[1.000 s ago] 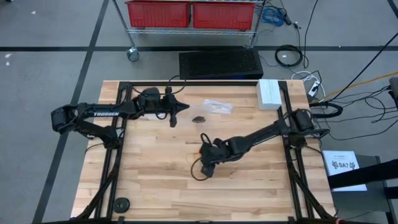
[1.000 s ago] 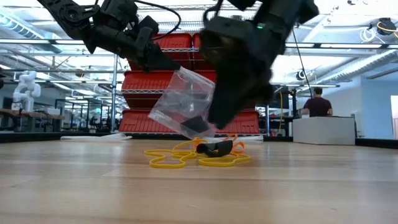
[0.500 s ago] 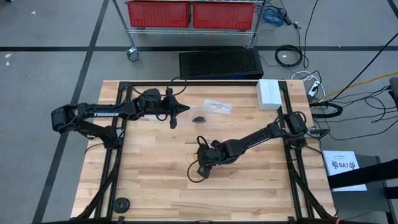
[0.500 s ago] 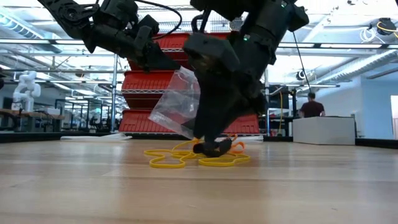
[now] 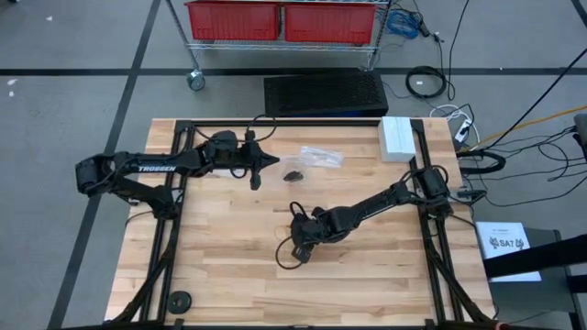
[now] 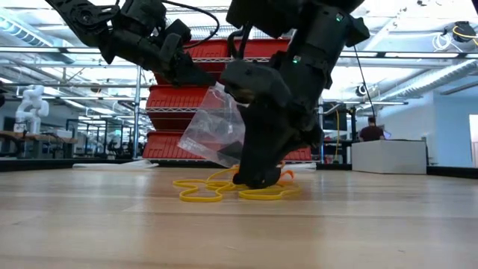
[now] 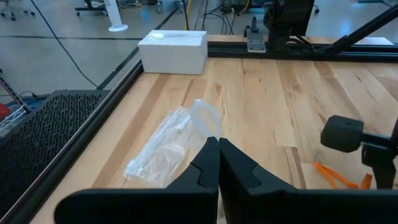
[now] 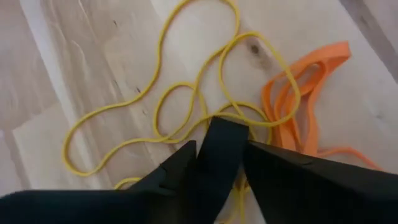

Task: Sort rubber bands
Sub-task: Put the black rubber band into the open transparent zip bag

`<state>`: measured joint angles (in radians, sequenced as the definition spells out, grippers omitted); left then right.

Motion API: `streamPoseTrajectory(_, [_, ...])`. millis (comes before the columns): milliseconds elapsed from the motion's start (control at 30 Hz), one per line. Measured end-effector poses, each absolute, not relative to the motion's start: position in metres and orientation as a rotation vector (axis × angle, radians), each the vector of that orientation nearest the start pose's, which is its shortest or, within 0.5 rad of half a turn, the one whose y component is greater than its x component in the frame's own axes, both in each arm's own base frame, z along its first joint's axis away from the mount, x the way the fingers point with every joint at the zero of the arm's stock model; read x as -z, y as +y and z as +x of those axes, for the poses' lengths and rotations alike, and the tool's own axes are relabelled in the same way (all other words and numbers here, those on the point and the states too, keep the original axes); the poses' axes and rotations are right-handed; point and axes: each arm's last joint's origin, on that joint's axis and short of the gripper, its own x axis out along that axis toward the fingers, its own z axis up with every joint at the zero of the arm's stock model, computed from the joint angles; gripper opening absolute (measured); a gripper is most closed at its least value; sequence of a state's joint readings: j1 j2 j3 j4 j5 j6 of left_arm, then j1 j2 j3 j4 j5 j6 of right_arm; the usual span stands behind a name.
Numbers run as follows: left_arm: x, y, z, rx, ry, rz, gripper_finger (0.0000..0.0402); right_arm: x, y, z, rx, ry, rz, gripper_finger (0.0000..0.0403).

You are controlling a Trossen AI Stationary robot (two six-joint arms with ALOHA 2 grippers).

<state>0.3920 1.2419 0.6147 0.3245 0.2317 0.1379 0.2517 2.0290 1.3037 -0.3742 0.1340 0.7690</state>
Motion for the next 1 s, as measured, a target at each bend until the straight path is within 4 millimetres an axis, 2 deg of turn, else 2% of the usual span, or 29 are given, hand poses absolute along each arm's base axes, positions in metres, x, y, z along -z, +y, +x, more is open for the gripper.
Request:
streamPoseTrajectory(133, [-0.23, 0.093, 0.243, -0.139, 0.299, 0.044, 0.0004, -0.14, 0.096, 0.391, 0.301, 1.05, 0.468, 0.0036])
streamPoseTrajectory(200, [-0.23, 0.093, 0.243, -0.139, 0.296, 0.045, 0.0004, -0.144, 0.096, 0.392, 0.294, 1.057, 0.45, 0.0011])
streamPoseTrajectory(367, [-0.23, 0.093, 0.243, -0.139, 0.296, 0.044, 0.0004, -0.165, 0.098, 0.399, 0.256, 1.091, 0.373, 0.0012])
streamPoseTrajectory(533, [-0.23, 0.093, 0.243, -0.139, 0.296, 0.045, 0.0004, -0.198, 0.099, 0.403, 0.21, 1.162, 0.244, 0.0004])
streamPoseTrajectory(633, [-0.23, 0.093, 0.243, -0.139, 0.296, 0.047, 0.0004, -0.219, 0.095, 0.4, 0.258, 1.203, 0.107, 0.0002])
streamPoseTrajectory(767, [-0.23, 0.093, 0.243, -0.138, 0.296, 0.052, 0.0004, -0.257, 0.076, 0.387, 0.425, 1.166, -0.094, 0.0002])
streamPoseTrajectory(833, [-0.23, 0.093, 0.243, -0.136, 0.296, 0.052, 0.0004, -0.277, 0.061, 0.379, 0.484, 1.118, -0.141, 0.0001])
streamPoseTrajectory(933, [-0.23, 0.092, 0.243, -0.093, 0.288, 0.048, 0.0004, -0.302, 0.039, 0.372, 0.509, 1.052, -0.188, 0.0001])
streamPoseTrajectory(1000, [-0.23, 0.091, 0.243, -0.064, 0.284, 0.044, 0.0004, -0.31, 0.023, 0.371, 0.506, 1.04, -0.244, 0.0001])
